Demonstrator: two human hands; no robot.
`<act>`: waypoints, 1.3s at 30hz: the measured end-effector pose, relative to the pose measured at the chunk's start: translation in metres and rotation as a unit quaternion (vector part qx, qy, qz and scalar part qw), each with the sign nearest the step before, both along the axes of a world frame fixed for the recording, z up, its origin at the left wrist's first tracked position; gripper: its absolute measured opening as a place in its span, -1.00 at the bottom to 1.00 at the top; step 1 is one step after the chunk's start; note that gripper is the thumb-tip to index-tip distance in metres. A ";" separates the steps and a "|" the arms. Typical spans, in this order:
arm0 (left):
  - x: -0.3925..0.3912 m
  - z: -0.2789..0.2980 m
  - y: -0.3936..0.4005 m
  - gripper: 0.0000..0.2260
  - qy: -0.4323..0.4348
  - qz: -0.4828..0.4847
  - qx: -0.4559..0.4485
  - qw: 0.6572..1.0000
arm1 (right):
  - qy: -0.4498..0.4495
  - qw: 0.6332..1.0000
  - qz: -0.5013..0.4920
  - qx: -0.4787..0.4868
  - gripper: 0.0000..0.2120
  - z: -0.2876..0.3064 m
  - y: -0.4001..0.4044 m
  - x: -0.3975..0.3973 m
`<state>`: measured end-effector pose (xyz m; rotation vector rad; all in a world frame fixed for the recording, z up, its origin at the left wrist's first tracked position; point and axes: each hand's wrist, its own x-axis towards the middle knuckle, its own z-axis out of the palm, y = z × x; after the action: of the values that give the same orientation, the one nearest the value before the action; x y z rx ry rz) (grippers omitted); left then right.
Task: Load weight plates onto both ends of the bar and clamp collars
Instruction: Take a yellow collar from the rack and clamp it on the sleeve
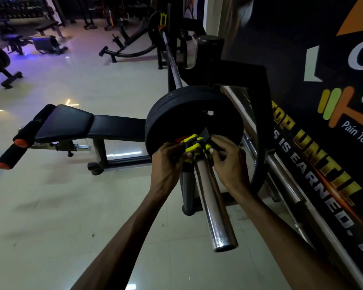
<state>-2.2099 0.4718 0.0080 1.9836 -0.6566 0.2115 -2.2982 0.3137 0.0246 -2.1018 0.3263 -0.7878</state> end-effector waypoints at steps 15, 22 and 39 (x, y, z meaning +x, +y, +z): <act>-0.005 0.020 0.004 -0.38 -0.168 -0.050 0.107 0.979 | 0.079 0.977 0.111 -0.163 -0.50 0.020 -0.012 0.010; -0.007 0.017 0.006 -0.49 -0.210 -0.029 0.161 0.964 | 0.037 0.983 0.107 -0.146 -0.60 0.019 -0.019 0.007; -0.042 0.003 0.004 -0.61 -0.067 0.011 0.077 0.995 | 0.017 0.990 0.119 -0.067 -0.68 0.013 -0.014 -0.002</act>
<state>-2.2515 0.4760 0.0108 2.1381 -0.7575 0.3184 -2.2998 0.2996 0.0379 -2.2295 0.0379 -0.6484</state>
